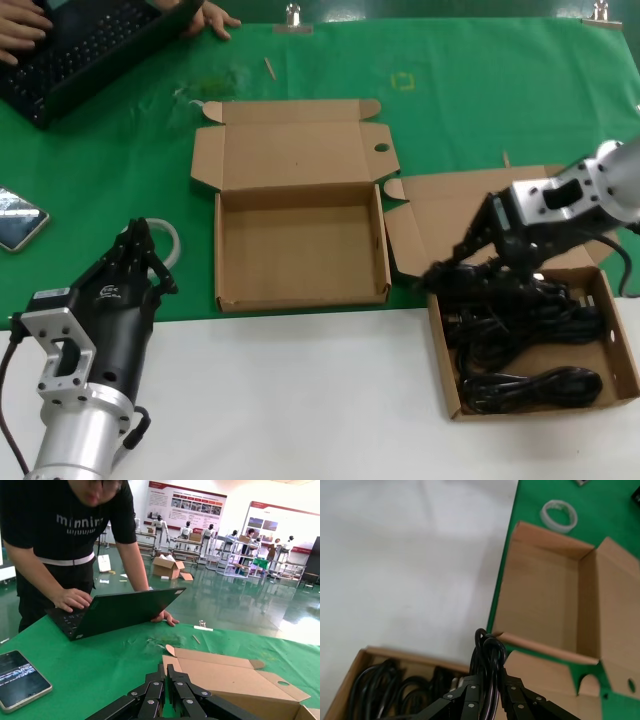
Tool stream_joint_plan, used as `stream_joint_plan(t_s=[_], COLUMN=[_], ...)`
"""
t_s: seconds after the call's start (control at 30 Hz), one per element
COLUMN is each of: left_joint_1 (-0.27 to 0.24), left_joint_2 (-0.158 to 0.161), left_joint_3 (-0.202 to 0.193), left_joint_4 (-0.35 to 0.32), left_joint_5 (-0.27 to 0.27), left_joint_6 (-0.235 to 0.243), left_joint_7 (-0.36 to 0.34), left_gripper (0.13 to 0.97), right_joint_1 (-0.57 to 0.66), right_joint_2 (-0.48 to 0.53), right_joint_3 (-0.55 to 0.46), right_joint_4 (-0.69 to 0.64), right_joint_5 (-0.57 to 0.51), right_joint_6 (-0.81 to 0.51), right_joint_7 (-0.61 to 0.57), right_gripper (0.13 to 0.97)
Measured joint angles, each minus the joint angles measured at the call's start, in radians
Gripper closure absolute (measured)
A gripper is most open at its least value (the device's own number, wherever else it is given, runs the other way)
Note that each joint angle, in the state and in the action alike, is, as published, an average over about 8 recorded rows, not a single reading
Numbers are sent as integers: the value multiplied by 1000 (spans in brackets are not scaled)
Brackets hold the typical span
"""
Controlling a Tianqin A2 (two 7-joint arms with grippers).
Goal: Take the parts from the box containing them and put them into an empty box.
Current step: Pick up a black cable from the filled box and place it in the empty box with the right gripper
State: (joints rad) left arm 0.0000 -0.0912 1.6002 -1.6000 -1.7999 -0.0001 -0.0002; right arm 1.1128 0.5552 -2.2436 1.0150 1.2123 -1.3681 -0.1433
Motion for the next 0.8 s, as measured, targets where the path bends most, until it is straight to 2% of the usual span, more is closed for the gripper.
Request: stream_joint_plan(t_s=[0.57,0.8], left_joint_1=[0,0], left_joint_2=[0,0], left_joint_3=[0,0], left_joint_4=[0,0], left_joint_5=[0,0], left_joint_6=[0,0], left_joint_7=[0,0], left_gripper=[941,941], right_joint_1=[-23,-28], right_joint_2=[-146,-231], right_joint_3=[-11,-32], right_joint_4=[71,41], right_joint_5=[-24,-47], right_joint_6=[152,227], right_joint_7=[58,55], right_gripper=[905,905])
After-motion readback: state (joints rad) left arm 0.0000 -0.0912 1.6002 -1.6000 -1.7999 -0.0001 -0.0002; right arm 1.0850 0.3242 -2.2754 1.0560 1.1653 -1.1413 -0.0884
